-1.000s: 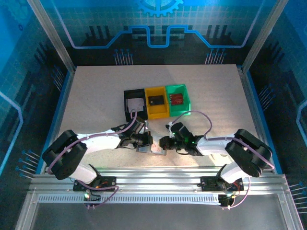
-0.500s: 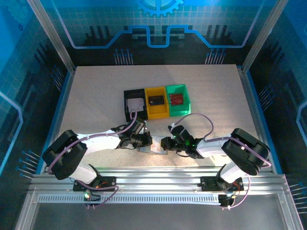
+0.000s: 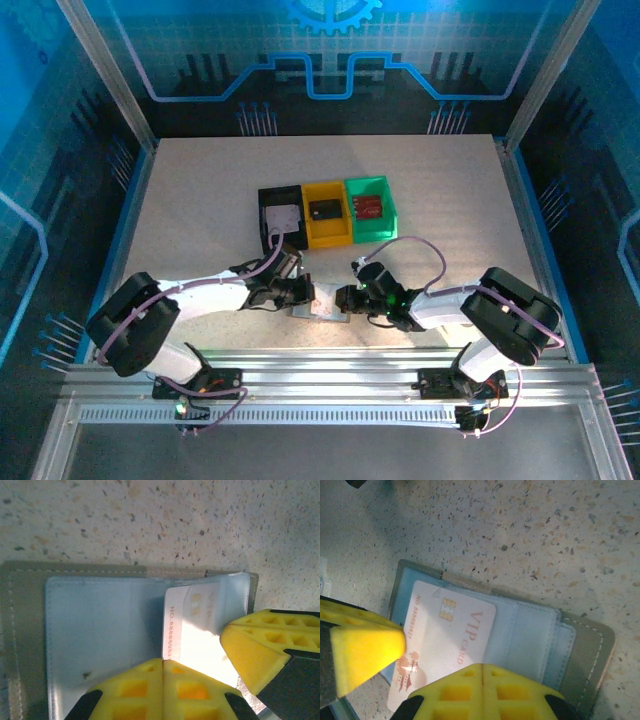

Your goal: Take the credit cards out of the card holder

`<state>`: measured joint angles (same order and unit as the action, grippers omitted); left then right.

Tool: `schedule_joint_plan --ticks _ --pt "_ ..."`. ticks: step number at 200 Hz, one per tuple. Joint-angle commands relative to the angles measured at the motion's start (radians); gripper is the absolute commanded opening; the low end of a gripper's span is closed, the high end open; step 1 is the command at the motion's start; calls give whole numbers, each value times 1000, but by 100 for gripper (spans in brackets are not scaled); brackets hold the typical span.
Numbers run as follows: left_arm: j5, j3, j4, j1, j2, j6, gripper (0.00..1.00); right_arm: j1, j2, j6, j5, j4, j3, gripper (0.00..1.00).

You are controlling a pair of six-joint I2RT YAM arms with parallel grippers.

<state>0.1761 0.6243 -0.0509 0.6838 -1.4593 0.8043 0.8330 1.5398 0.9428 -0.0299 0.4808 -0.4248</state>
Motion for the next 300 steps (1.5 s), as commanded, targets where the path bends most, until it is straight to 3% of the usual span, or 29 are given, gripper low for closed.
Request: schedule_joint_plan --ticks 1,65,124,224,300 --pt "-27 -21 -41 -20 41 -31 0 8 31 -10 30 -62 17 0" --pt "-23 -21 -76 -67 111 -43 0 8 -3 -25 26 -116 0 0" --pt "-12 -34 -99 -98 165 -50 0 8 -110 -69 82 -343 -62 0" --pt "5 -37 -127 -109 265 -30 0 28 -221 -74 106 -551 -148 0" --pt "98 -91 -51 -109 312 -19 0 41 -419 -154 55 -387 -32 46"
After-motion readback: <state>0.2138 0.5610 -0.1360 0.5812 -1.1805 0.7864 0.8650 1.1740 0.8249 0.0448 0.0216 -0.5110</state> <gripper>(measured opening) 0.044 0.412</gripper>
